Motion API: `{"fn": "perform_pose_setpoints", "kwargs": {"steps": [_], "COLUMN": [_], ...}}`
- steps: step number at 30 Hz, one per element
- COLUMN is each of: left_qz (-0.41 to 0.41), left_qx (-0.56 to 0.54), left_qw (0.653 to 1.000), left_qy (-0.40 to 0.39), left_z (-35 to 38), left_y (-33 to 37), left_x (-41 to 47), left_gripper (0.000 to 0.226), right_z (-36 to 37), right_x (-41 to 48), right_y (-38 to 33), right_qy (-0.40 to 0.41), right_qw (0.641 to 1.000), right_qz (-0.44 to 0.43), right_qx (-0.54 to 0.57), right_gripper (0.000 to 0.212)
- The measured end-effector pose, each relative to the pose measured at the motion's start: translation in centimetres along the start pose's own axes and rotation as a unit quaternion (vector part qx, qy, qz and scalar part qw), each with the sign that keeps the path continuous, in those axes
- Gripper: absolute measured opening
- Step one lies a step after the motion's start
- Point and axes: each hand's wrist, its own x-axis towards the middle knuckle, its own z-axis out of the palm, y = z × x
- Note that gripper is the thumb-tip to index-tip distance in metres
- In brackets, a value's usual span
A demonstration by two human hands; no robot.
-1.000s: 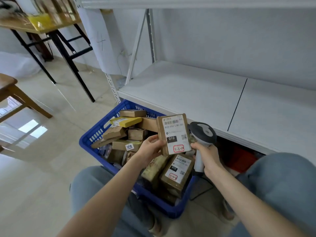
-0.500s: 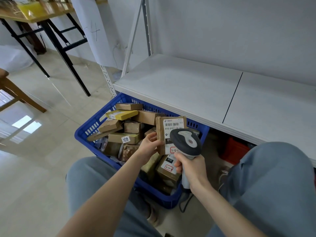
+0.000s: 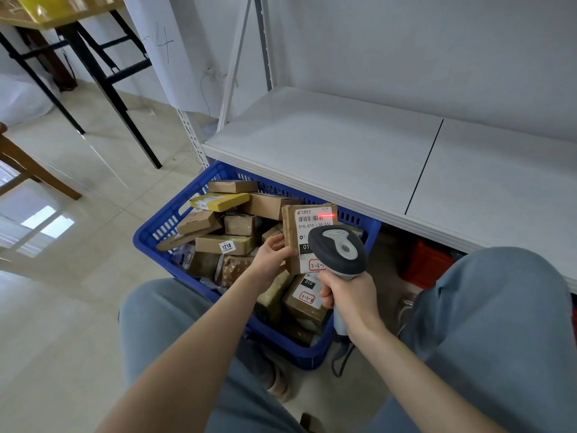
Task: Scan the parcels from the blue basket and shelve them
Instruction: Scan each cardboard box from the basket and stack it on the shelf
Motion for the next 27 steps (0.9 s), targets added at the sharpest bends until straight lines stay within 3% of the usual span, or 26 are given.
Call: {"fn": "perform_pose_setpoints", "kwargs": {"steps": [19,27], "left_qz": [0.006,0.040], "left_qx": [0.002,0.014], "left_qw": [1.000,0.999], "left_qy": [-0.004,0.014], "left_z": [0.3,0.8], "left_y": [0.7,6.1], "left_x": [0.1,-0.9], "left_gripper": [0.067,0.054], "right_z": [-0.5,-1.5], "right_x": [0.6,4.1], "right_y": [-0.1,-6.1], "right_qy": [0.003,0.033], "right_qw": [1.000,0.996], "right_qz": [-0.007,-0.066], "right_qx": [-0.023,-0.045], "right_gripper": [0.018,0.005]}}
